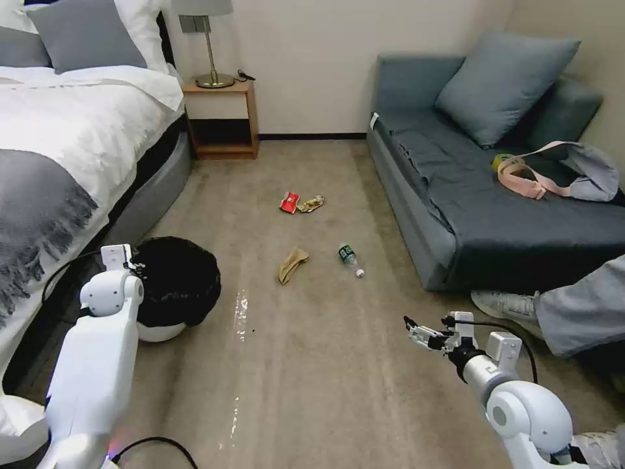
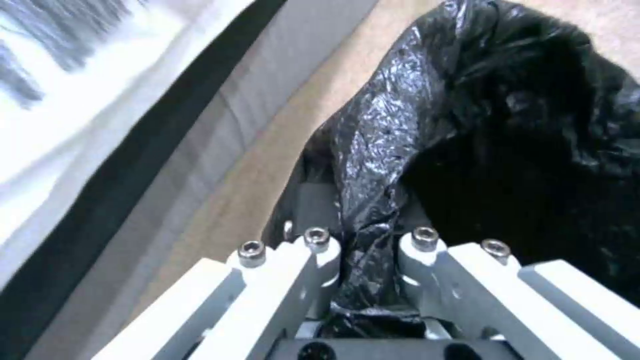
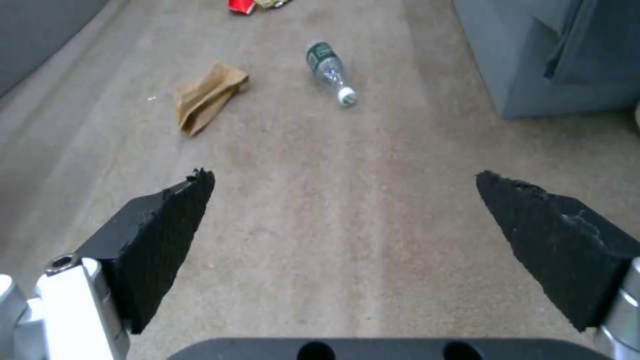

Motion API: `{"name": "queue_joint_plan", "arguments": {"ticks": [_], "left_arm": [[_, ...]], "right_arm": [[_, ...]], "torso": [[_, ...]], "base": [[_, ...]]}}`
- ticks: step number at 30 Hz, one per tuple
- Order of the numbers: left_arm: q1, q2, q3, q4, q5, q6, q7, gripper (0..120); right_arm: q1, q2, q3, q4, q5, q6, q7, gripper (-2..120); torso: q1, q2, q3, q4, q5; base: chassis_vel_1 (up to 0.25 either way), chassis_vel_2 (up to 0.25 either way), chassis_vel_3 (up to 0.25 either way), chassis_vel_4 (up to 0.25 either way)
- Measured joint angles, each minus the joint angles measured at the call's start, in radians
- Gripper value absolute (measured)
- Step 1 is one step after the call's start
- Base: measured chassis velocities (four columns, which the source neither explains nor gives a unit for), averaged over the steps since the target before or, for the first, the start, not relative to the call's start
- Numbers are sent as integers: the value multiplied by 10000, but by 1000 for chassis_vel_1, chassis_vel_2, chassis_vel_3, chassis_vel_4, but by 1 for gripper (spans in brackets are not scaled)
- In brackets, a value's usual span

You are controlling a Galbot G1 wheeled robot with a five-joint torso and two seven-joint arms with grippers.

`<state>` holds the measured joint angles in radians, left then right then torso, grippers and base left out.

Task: Pick up the trash bin, then pick up the garbage on the floor and place it into the trash bin.

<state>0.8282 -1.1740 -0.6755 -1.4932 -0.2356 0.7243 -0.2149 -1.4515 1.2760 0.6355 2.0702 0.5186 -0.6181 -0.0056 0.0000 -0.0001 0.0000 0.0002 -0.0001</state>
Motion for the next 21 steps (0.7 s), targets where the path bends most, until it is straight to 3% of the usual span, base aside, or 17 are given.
{"name": "queue_joint_plan", "arguments": {"ticks": [3,5,10,15,21], "left_arm": [[706,28,-204,-964,6,23,-5,5],[746,28,-216,-1020,6,23,-6,5],[1908,-66,-595,-2695,4,70,-133,5],[2518,-156,-851,-3561,259,77,-131,5],[2787,-154,-993,-3718,543,47,-65,5]], "right_arm": [[-9,35,-29,3,-25,12,1,100],[-10,38,-30,3,-26,13,1,100],[0,65,-64,6,-41,145,-6,100],[40,65,-101,-25,-20,221,-20,100],[129,67,-192,-132,37,306,-40,100]], "torso": [[0,0,0,-3,0],[0,0,0,-3,0],[0,0,0,-2,1],[0,1,-1,-2,1],[0,1,-1,-2,1]], "base": [[0,0,0,0],[0,0,0,0],[0,0,0,0],[0,0,0,0],[0,0,0,0]]}}
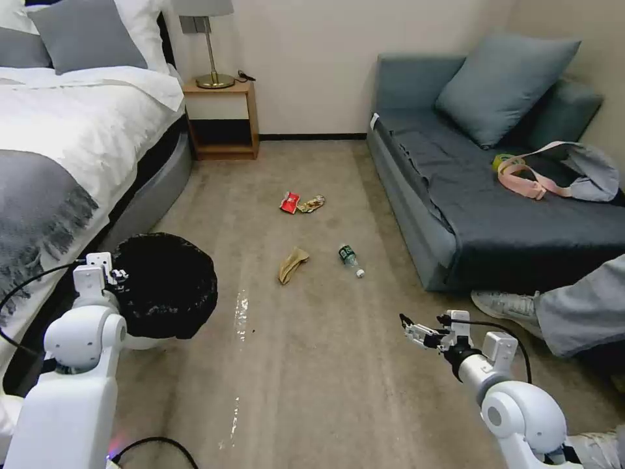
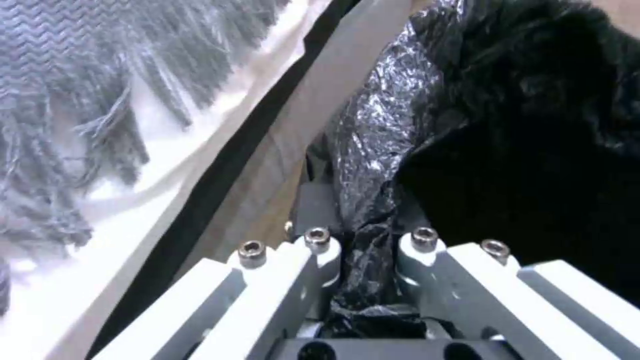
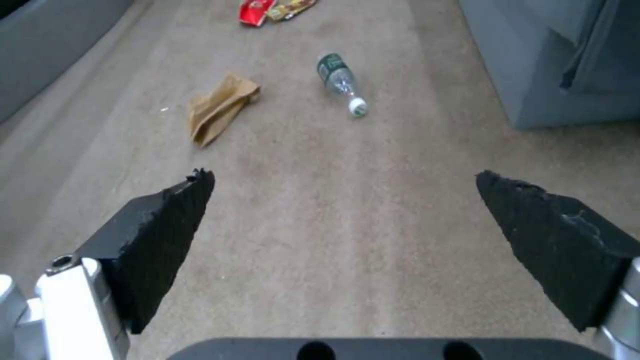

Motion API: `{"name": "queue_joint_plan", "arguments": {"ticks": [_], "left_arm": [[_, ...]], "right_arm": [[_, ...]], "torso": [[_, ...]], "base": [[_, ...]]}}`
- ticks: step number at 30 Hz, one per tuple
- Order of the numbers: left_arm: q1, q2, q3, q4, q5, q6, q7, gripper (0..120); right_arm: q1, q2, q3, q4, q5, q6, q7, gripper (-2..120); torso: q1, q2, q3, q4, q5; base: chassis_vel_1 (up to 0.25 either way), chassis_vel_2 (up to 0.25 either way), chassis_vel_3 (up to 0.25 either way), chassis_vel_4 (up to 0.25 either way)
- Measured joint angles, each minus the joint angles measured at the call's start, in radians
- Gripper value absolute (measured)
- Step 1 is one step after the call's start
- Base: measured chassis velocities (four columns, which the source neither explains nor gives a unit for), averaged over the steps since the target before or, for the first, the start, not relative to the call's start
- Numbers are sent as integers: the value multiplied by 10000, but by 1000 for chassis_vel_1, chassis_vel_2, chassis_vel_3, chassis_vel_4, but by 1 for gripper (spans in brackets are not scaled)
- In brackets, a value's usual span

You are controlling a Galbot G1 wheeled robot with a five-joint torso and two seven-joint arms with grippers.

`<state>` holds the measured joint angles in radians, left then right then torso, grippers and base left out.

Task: Pick up the trash bin, then pick up the garbage on the floor and place it into the trash bin.

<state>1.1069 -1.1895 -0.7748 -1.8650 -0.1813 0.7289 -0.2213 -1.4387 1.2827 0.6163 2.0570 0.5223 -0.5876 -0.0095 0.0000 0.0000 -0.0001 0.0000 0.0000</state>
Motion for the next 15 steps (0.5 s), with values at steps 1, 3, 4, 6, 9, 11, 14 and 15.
{"name": "queue_joint_plan", "arguments": {"ticks": [1,3,4,6,9,11,14,15], "left_arm": [[53,1,-28,-23,29,-9,4,5],[85,2,-39,-61,37,-12,8,5],[124,2,-52,-118,41,-17,14,5],[181,-6,-55,-215,44,-28,31,5],[210,-30,-55,-278,44,-31,55,5],[212,-55,-47,-314,45,-45,59,5],[212,-81,-29,-339,45,-67,60,5],[219,-88,-23,-353,45,-72,61,5]], "right_arm": [[39,1,-41,-60,3,24,-3,100],[69,0,-73,-101,4,43,-7,100],[104,0,-108,-148,4,72,-14,100],[159,-9,-163,-221,-4,125,-44,100],[205,-20,-196,-292,-46,190,-98,100],[221,-31,-210,-387,-184,350,-185,100],[217,-55,-227,-463,-292,493,-234,100],[209,-61,-230,-469,-305,518,-242,100]], "torso": [[0,0,1,0,-1],[0,0,0,0,-1],[0,0,0,0,0],[0,0,0,0,0],[0,0,1,0,0],[0,0,0,0,0],[0,0,1,0,0],[0,0,1,0,-1]], "base": [[0,0,0,0],[0,0,0,0],[0,0,0,0],[0,0,0,0],[0,0,0,0],[0,0,0,0],[0,0,0,0],[0,0,0,0]]}}
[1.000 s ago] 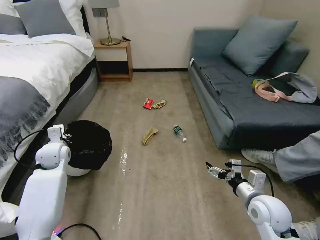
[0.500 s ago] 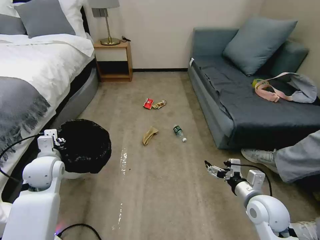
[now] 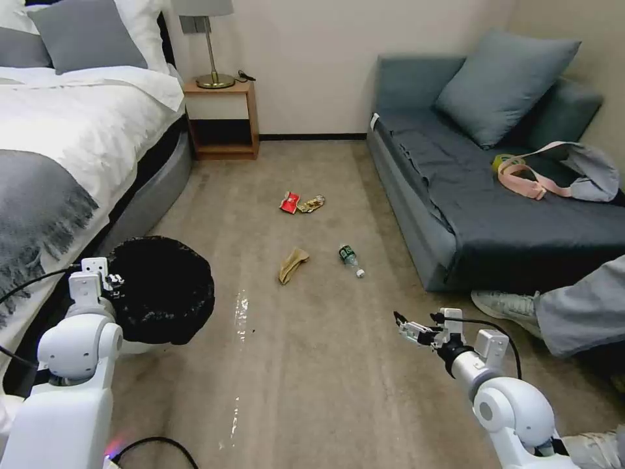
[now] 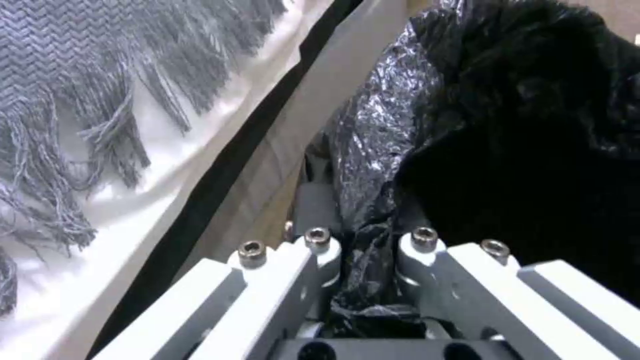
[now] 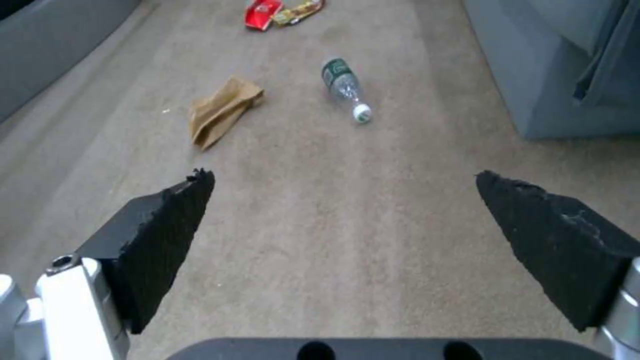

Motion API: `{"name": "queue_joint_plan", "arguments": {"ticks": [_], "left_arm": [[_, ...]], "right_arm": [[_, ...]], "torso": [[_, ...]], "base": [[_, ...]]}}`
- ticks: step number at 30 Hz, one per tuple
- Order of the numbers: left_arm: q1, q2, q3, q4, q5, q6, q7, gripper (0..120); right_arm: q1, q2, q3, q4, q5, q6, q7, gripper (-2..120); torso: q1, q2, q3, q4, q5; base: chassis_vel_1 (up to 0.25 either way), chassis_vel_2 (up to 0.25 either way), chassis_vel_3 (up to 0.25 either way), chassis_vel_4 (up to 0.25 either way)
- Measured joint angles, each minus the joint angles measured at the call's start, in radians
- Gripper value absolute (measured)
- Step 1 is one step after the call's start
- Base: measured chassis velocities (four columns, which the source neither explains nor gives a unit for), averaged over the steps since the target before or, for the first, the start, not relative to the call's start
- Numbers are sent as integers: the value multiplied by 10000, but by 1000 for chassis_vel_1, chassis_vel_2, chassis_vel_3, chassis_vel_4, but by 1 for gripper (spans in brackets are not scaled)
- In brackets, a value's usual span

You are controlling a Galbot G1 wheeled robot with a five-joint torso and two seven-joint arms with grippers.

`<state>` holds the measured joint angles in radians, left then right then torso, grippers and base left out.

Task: Pick up the trash bin, then pick up the garbage on the floor and place it into the trash bin.

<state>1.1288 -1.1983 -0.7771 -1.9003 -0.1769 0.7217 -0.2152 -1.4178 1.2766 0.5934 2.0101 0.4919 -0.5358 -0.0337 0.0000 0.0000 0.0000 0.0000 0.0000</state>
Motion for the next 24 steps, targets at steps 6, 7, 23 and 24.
{"name": "queue_joint_plan", "arguments": {"ticks": [6,7,23,24], "left_arm": [[116,-34,9,-90,-12,-35,3,5],[133,-34,9,-102,-16,-35,3,5],[120,-64,69,-50,-54,-122,-1,5],[109,-64,73,-23,-54,-124,-1,5]], "right_arm": [[-38,-15,-5,-65,-51,76,-96,100],[-52,-14,-4,-72,-54,86,-153,100],[-185,1,-6,-67,-123,141,-263,100],[-185,1,-11,-77,-124,141,-262,100]], "torso": [[-1,0,0,-1,0],[0,0,0,-1,0],[0,0,1,-2,-3],[0,0,1,-2,-1]], "base": [[0,0,0,0],[0,0,0,0],[-139,134,138,-137],[-192,207,207,-203]]}}
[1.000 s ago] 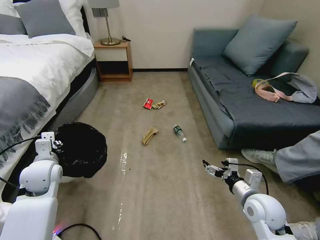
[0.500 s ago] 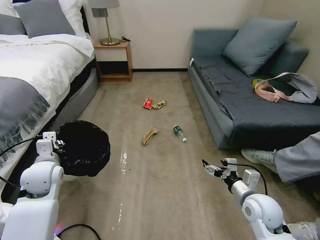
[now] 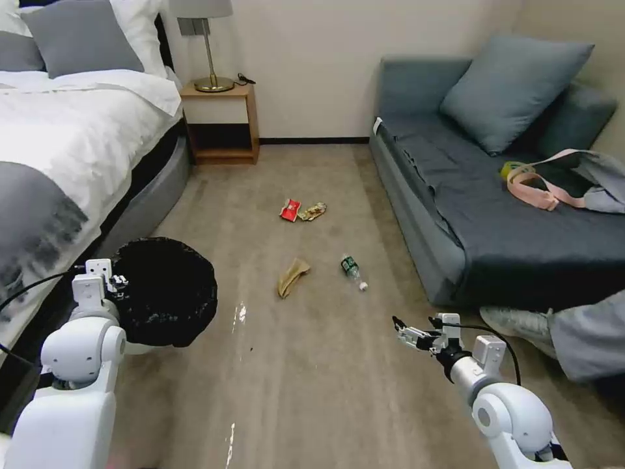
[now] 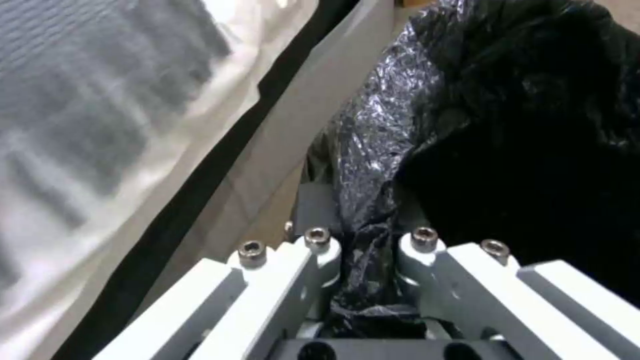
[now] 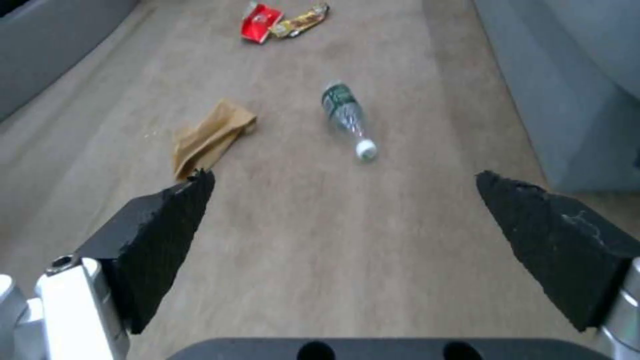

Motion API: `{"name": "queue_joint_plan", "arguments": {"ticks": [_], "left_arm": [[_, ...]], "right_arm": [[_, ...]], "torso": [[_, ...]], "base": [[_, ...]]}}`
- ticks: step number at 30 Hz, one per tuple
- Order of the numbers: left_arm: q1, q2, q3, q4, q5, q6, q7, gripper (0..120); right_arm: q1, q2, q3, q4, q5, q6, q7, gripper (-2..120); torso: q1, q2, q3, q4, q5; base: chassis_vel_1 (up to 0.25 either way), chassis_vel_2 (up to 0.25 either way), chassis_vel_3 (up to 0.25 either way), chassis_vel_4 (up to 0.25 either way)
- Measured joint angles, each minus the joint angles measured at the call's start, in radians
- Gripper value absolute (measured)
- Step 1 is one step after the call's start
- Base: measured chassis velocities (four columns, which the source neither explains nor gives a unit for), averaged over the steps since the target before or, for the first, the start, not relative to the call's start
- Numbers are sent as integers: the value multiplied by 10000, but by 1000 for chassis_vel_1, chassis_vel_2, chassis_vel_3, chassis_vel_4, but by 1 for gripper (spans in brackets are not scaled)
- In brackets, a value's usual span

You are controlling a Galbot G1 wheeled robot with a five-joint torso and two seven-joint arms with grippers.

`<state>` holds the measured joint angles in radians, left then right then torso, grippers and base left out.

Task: Pick up the trash bin, then pick up the garbage on the floor and place it into the trash bin.

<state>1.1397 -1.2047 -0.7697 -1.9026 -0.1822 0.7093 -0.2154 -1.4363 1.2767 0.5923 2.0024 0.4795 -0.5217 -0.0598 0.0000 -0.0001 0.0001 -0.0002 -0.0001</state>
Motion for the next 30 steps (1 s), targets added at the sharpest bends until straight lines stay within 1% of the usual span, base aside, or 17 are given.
{"name": "queue_joint_plan", "arguments": {"ticks": [1,13,30], "left_arm": [[-10,0,5,20,0,0,1,5],[-96,-8,50,171,16,-36,1,5],[-162,-23,76,356,26,-101,-7,5]], "right_arm": [[-1,1,-11,-16,-5,0,2,100],[48,22,-143,-187,-67,18,24,100],[77,80,-283,-362,-196,20,31,100]], "torso": [[0,1,0,1,4],[-1,1,-1,3,1],[-1,0,-1,1,0]], "base": [[-225,231,207,-195],[-197,183,183,-193],[-186,184,182,-187]]}}
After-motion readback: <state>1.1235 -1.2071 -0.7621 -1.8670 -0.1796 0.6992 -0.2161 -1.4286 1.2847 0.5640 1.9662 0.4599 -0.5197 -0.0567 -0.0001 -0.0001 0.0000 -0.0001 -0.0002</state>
